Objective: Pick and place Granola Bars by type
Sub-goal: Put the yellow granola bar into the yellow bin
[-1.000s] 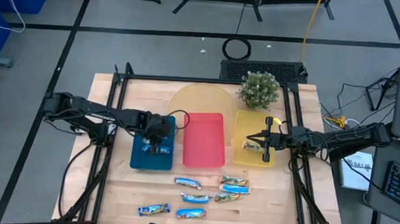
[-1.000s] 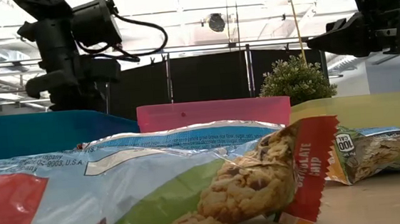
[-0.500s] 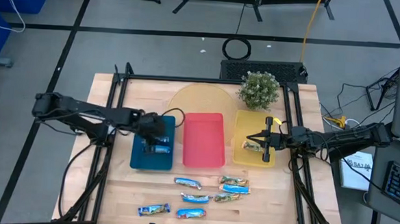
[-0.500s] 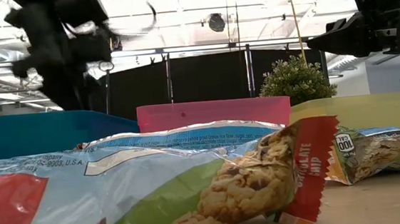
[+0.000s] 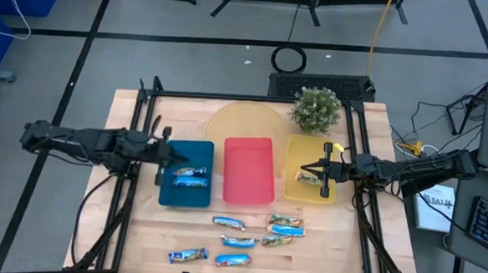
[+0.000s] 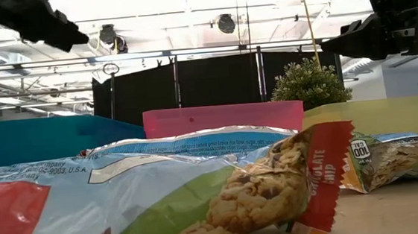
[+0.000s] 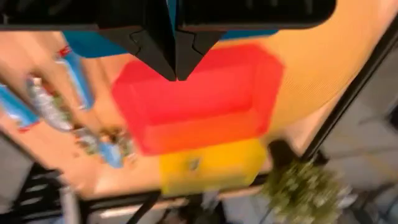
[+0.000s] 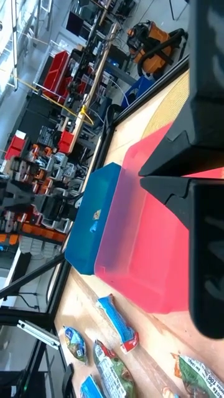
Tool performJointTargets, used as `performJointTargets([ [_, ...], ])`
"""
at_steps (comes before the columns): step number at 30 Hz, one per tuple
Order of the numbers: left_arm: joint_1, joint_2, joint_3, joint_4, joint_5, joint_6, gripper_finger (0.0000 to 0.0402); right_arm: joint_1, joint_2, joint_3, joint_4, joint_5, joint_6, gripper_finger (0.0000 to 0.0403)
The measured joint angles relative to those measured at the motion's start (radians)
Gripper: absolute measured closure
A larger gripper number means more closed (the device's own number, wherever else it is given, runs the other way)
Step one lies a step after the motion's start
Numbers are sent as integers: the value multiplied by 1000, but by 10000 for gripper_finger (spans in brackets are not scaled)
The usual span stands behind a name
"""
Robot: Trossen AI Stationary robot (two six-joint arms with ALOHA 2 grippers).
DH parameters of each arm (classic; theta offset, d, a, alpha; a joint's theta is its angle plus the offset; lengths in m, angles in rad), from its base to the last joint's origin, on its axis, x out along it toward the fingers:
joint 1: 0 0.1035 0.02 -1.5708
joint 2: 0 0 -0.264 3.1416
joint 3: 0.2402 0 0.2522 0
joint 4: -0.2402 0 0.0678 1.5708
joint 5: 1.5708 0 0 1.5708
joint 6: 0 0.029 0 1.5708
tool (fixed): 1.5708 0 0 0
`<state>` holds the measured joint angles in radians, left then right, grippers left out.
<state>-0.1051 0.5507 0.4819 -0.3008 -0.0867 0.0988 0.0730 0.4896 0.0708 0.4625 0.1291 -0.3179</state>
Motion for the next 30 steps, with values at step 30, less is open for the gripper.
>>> performJointTargets([
  [30, 17, -389, -469, 329, -17, 105, 393, 2, 4, 1, 4, 14, -62, 403],
])
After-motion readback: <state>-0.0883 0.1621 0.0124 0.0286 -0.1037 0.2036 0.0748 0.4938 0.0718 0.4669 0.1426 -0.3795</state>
